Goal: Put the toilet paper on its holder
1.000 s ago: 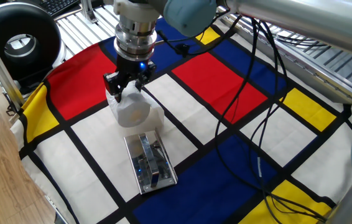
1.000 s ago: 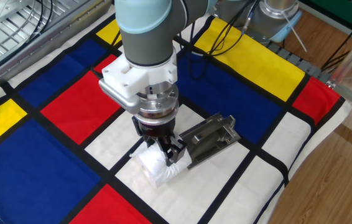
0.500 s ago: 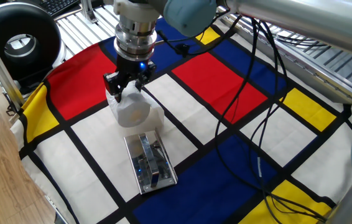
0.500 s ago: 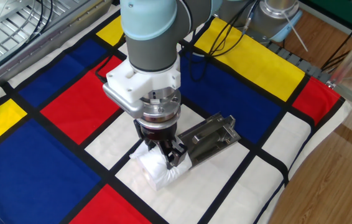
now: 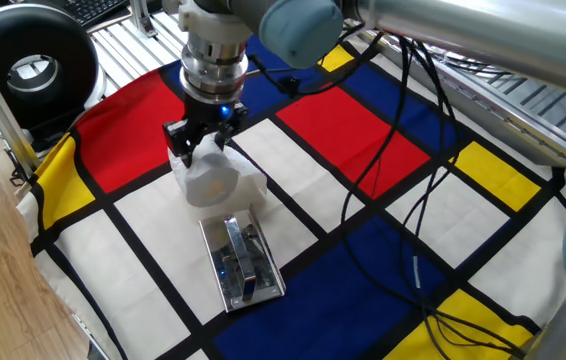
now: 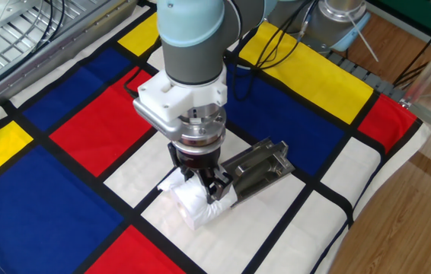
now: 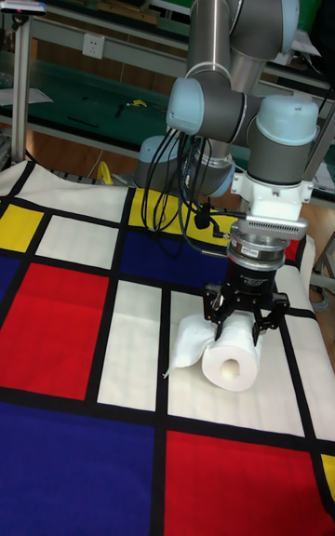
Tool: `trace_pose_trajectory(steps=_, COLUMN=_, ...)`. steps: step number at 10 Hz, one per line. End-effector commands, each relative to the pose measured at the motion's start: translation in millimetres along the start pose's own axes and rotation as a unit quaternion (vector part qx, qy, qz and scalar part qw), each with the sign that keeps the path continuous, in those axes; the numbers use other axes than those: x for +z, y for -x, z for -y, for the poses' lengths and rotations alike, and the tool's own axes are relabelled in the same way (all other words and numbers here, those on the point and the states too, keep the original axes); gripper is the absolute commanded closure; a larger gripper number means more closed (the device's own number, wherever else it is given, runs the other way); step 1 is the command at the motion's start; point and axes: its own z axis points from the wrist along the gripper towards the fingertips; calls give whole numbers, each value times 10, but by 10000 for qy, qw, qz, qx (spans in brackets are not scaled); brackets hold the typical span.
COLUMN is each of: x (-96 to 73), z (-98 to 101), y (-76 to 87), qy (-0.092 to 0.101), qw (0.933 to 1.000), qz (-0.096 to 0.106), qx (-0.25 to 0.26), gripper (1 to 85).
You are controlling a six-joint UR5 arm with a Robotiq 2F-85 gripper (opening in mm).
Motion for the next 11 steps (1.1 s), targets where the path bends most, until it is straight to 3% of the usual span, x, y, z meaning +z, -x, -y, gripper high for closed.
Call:
trace_pose_trajectory(steps=1, x=-15, z=13, y=-75, qy=21, qw=10000, qz=11, qx=51, gripper=843)
trace_pose_trajectory(steps=5, x=-61, z=37, y=-210, qy=3, qw=10000, qz=-10, qx=80, gripper=843)
trace_pose_trajectory(steps=10, x=-61, z=61, y=-209, qy=-42, qw=9999, qz=-8, qx=-111, gripper=843)
trace_pose_trajectory(steps=11, x=-61, z=23, y=-229, qy=31, qw=9999, qz=-45, qx=-153, gripper=843)
